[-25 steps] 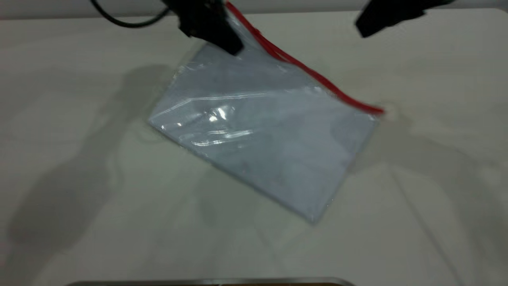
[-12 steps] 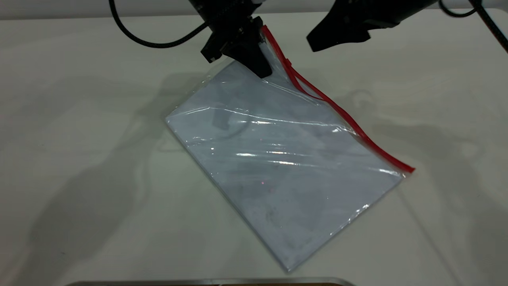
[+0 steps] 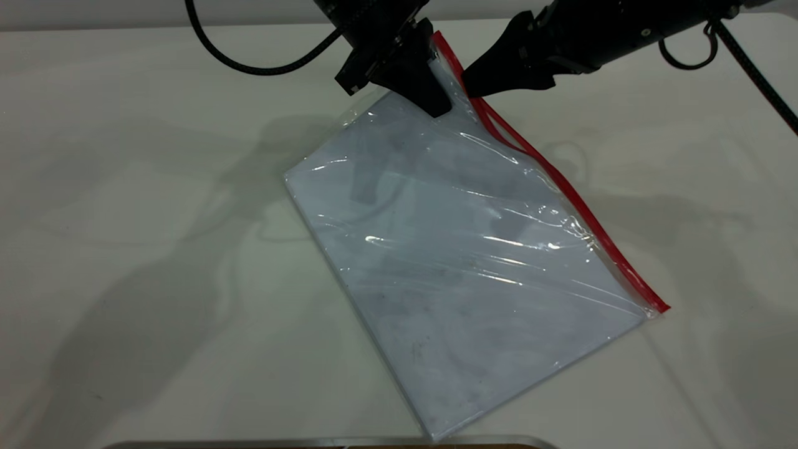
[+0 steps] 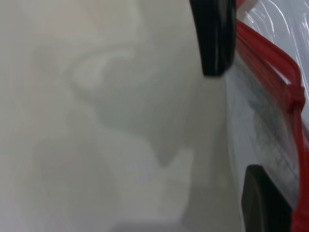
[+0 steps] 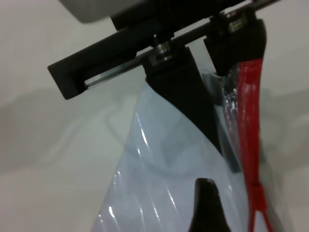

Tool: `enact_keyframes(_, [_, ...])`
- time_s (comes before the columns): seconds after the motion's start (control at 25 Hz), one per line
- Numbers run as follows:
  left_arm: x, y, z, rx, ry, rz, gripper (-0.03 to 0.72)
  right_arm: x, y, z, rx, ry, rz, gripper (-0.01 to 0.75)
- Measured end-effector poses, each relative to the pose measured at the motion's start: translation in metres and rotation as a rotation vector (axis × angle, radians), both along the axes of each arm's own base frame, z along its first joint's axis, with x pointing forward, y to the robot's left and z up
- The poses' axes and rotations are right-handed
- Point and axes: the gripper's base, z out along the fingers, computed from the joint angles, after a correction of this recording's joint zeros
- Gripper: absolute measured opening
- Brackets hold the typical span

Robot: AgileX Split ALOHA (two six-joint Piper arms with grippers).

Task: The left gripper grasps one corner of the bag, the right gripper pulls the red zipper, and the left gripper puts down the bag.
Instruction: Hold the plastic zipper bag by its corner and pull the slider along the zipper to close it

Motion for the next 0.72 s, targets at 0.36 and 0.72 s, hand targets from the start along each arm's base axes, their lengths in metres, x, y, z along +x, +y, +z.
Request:
enact_keyframes(0.36, [-0.0001, -0.0027, 0.0026, -0.037, 0.015, 0.014, 0.054, 0.0014, 0.0003, -0.0076, 0.021, 0.014, -0.031, 0.457])
enact_keyframes(0.72, [-0.0001, -0.0028, 0.0026, -0.036, 0.018, 0.017, 0.056, 0.0023, 0.0006, -0.0067, 0.034, 0.014, -0.046, 0.12])
